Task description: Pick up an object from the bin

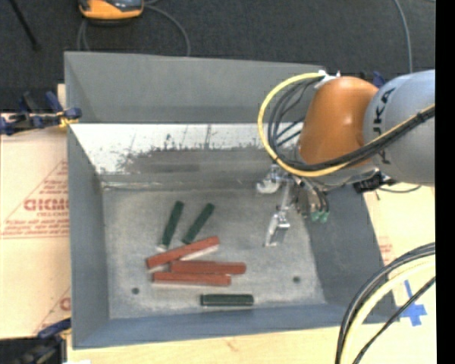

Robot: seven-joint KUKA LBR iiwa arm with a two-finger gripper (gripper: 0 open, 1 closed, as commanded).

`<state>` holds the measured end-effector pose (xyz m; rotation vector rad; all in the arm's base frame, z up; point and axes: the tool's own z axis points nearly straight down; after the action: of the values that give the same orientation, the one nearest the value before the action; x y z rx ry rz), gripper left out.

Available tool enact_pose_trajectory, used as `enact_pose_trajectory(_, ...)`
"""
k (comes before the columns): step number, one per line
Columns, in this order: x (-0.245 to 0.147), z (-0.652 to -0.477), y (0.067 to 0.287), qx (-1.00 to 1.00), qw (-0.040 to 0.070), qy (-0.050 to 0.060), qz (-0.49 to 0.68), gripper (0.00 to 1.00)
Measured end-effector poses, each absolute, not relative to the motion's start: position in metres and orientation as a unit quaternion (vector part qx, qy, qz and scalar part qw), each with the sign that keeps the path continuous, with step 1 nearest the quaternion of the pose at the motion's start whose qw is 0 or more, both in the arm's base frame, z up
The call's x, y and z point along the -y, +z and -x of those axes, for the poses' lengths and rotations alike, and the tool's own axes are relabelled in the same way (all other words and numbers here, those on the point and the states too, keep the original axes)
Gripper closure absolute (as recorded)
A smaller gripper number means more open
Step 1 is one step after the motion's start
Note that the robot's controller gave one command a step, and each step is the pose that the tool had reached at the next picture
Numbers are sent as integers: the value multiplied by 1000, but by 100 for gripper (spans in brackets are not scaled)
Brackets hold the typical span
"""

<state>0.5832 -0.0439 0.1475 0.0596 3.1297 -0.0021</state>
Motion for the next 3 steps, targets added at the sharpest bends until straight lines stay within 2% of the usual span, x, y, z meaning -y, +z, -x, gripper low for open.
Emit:
enact_pose_trajectory(1,19,-606,118,-1000,-3,0,23,0)
enact_pose_trajectory(2,2,-604,117,-997,5,0,79,0)
enact_pose_trajectory(3,-43,-642,80,-997,2,1,79,100)
